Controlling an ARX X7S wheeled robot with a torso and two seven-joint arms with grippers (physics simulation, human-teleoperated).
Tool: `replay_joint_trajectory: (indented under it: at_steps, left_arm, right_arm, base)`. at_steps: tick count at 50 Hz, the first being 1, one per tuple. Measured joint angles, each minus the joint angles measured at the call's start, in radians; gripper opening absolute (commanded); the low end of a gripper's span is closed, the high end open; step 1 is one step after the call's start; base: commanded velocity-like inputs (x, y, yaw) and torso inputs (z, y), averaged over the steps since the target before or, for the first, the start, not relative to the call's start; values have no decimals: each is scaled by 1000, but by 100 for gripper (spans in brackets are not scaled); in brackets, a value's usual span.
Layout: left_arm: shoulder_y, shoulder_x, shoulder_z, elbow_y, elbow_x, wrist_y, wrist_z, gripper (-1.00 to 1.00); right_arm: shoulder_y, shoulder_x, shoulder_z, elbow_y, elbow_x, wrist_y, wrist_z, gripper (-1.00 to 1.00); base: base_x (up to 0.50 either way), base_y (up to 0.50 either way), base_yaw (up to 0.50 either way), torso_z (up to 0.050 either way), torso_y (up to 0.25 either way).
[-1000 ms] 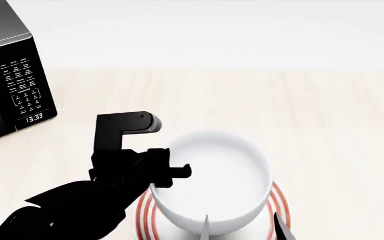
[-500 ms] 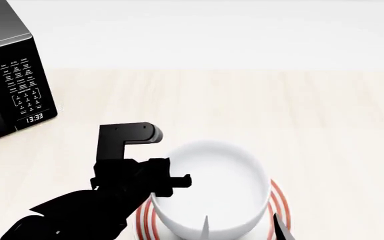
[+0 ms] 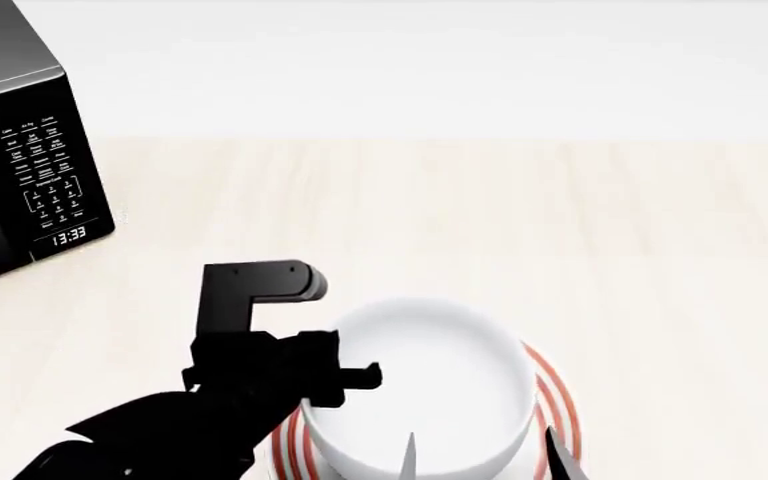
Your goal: Pick up the white bowl and put it on the plate.
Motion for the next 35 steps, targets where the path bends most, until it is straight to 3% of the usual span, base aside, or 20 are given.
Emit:
replay_joint_trajectory:
  at_steps: [27, 28, 35]
  left_arm:
    - [-40, 5, 122, -86, -77, 79, 16, -100]
    - [-42, 5, 127, -89, -81, 82, 17, 100]
    - [-44, -5, 157, -78, -127, 97, 11, 100]
  right_arm:
    - [3, 6, -4, -1, 7, -2, 5, 100]
    - [3, 6, -4, -1, 7, -3, 5, 100]
    - [5, 7, -6, 1, 9, -4, 5, 100]
  base:
    - [0, 0, 0, 0, 0]
    - [0, 0, 0, 0, 0]
    - [0, 0, 0, 0, 0]
